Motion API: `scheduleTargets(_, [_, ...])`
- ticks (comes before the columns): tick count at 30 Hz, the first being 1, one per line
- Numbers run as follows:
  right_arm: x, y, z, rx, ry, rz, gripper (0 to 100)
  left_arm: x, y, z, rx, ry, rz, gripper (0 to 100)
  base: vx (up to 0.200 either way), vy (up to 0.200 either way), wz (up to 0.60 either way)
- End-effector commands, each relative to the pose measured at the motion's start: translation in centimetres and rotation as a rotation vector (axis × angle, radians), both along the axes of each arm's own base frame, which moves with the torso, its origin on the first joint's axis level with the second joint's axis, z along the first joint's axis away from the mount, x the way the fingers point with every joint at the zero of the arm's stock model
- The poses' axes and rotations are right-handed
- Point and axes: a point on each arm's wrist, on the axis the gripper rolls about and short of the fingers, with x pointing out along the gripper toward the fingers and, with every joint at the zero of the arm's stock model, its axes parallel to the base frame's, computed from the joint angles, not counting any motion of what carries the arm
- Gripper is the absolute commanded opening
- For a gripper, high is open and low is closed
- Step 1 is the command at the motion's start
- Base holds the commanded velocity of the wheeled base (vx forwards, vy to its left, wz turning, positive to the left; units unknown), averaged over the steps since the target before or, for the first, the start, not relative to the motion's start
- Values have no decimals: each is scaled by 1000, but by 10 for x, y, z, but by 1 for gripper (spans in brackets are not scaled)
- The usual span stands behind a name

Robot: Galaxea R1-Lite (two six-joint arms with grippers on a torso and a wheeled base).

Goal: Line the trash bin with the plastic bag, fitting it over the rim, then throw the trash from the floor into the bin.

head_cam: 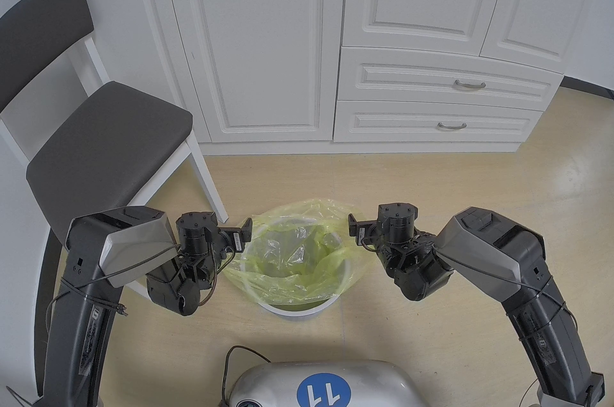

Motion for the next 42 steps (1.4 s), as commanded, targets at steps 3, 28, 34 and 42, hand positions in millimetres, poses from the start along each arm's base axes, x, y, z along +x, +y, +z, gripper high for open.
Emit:
scheduleTargets(3, [10, 2, -29, 46, 66, -35, 100, 10, -5, -15, -25, 15, 22, 100, 0, 0, 0])
scheduleTargets(28, [0, 12, 22, 170, 458, -159, 100, 0, 31, 24, -1, 213, 134, 100, 0, 0, 0])
scheduleTargets(34, [-36, 6, 23, -5, 559, -71, 100, -5, 33, 31, 20, 203, 128, 100, 0, 0, 0])
scheduleTargets(42, [-89, 8, 18, -144, 704, 130, 100, -19, 34, 54, 11, 192, 82, 100, 0, 0, 0])
